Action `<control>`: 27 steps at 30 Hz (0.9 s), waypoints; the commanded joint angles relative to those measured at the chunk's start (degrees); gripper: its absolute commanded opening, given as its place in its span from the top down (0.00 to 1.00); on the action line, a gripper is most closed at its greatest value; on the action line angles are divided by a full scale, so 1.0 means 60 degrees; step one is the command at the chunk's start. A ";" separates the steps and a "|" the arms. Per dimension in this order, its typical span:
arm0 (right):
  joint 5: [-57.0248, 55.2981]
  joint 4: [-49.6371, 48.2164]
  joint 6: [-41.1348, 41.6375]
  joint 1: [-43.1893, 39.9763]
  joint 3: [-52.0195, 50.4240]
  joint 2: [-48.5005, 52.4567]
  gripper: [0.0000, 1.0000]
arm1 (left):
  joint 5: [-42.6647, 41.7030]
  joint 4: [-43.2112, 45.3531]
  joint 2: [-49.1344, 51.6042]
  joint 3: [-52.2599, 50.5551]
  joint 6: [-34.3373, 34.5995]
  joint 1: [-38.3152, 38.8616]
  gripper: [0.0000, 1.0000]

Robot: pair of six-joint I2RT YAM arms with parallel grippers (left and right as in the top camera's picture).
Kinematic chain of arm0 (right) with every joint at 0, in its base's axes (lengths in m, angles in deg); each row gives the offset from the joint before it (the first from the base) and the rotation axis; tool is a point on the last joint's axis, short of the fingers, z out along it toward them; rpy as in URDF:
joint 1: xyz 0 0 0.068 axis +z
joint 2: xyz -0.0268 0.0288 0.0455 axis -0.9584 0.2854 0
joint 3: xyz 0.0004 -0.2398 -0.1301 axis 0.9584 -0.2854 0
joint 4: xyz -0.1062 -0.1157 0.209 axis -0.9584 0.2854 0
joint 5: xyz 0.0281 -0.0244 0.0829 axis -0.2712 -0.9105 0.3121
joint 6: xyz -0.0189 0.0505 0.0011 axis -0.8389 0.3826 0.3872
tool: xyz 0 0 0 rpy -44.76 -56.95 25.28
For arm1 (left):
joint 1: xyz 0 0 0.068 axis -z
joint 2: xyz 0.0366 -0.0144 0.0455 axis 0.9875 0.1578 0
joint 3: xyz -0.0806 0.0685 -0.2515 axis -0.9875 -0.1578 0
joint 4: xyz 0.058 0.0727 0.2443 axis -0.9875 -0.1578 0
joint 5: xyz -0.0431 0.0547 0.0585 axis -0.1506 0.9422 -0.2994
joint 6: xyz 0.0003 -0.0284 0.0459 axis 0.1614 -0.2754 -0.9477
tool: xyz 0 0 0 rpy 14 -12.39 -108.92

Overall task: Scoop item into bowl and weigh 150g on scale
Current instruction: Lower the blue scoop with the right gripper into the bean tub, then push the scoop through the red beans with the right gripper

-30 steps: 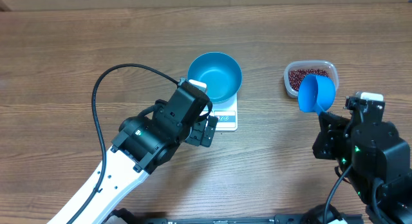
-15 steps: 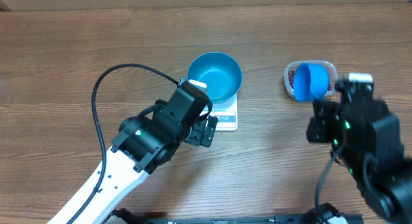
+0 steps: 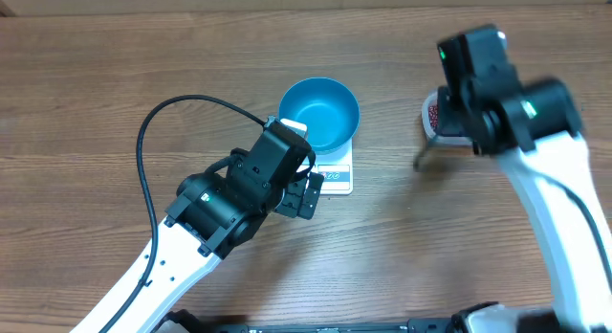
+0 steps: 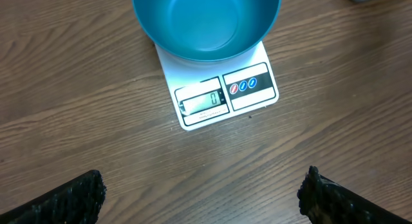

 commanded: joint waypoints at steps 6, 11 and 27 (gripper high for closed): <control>-0.1821 -0.0568 -0.0106 -0.0725 0.0280 0.2065 0.96 | -0.0018 0.0029 -0.0142 0.0036 0.0025 -0.0062 0.00; -0.2033 -0.0933 -0.0448 -0.0725 0.0280 0.2940 0.96 | -0.0018 0.0029 -0.0142 0.0036 0.0025 -0.0062 0.00; -0.1967 -0.0954 -0.0186 -0.0736 0.0277 0.3927 0.96 | -0.0018 0.0029 -0.0142 0.0036 0.0025 -0.0062 0.00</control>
